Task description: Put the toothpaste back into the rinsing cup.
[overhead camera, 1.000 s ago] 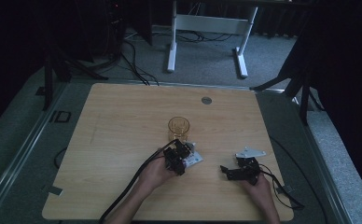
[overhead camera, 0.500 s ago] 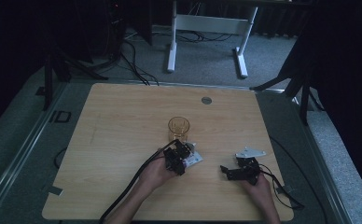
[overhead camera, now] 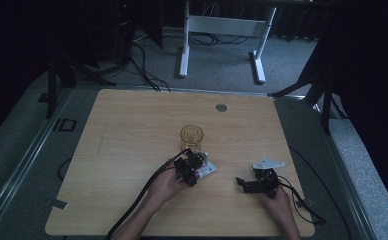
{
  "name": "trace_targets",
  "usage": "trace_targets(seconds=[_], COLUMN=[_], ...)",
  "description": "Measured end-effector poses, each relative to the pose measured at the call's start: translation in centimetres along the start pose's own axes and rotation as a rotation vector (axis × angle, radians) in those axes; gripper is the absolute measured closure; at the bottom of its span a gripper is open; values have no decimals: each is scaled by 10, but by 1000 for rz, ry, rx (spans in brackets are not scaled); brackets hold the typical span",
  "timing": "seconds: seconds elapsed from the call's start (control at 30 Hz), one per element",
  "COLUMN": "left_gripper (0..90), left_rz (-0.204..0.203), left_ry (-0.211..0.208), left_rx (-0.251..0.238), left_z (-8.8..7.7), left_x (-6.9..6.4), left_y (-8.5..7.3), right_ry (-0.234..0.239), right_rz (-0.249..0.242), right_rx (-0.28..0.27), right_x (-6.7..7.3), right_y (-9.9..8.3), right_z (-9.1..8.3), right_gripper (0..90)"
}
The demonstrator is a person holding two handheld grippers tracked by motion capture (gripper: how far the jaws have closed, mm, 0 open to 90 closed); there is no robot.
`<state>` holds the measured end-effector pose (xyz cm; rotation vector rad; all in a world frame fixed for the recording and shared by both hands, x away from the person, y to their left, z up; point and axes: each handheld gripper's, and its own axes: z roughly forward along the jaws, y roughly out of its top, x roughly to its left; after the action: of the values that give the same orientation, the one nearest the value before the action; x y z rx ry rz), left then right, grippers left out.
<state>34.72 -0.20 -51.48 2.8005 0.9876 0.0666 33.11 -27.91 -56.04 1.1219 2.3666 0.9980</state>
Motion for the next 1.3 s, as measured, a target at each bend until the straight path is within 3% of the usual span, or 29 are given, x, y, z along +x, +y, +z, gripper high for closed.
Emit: trace_targets(seconds=[0.47, 0.8, 1.3], left_gripper=[695, 702, 703], left_rz=[2, -6, -24], left_ry=[13, 37, 35], left_rx=[-9, -55, -134], left_z=[-5, -19, -35], left_x=[-2, -2, 1], left_y=[-4, -7, -10], right_ry=[0, 0, 0], right_rz=[1, 0, -1], right_rx=[0, 0, -1], right_x=[0, 0, 0], right_y=[0, 0, 0], right_z=[0, 0, 0], right_gripper=[126, 126, 126])
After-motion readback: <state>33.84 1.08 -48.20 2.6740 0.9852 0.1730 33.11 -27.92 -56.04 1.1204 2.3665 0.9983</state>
